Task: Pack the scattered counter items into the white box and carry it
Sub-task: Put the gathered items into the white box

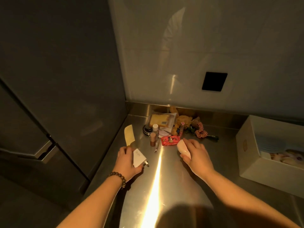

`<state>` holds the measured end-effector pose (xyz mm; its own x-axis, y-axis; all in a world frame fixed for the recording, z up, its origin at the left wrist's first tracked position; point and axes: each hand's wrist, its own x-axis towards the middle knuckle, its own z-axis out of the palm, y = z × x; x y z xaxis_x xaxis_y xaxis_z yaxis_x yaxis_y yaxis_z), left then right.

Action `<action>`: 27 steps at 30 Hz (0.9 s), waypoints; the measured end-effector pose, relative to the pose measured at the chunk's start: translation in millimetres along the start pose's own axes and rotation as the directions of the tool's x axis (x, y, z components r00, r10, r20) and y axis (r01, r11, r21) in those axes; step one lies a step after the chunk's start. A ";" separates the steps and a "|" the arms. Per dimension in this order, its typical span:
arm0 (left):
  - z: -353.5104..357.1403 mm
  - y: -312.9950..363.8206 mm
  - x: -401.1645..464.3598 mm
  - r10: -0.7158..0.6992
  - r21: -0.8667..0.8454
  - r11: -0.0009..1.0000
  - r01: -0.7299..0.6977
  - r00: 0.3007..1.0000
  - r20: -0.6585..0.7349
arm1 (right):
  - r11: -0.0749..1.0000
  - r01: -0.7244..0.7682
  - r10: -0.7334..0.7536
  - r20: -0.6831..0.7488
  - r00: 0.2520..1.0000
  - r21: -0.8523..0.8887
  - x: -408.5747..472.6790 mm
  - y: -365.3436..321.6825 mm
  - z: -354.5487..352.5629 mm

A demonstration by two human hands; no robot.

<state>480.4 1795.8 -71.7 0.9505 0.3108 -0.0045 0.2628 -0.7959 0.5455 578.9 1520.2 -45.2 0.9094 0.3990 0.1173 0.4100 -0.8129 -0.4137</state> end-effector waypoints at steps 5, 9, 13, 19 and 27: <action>-7.5 69.6 -17.2 0.071 -0.036 0.996 -0.076 0.991 -0.116 | 0.992 0.121 -0.118 -0.064 0.991 0.047 -8.4 30.1 -43.3; -8.7 155.8 -20.5 0.168 -0.052 0.982 -0.181 0.966 -0.196 | 0.983 0.183 -0.177 -0.156 0.972 0.027 -12.4 72.0 -103.7; 12.0 249.5 -16.2 0.248 -0.046 0.963 -0.264 0.943 -0.223 | 0.978 0.207 -0.197 -0.216 0.956 0.023 -15.2 132.2 -173.1; 67.8 357.8 -1.6 0.363 -0.056 0.924 -0.378 0.914 -0.180 | 0.983 0.086 -0.061 -0.155 0.986 0.163 -22.6 228.9 -246.2; 127.8 411.2 22.0 0.436 -0.040 0.897 -0.441 0.895 -0.091 | 0.979 -0.198 0.202 0.262 0.944 -0.041 -47.7 326.1 -233.0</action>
<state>630.5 1409.0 45.4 0.9504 -0.0212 0.3103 -0.1898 -0.8300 0.5245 685.5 1137.2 24.6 0.9226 0.3239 -0.2094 0.2243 -0.8923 -0.3917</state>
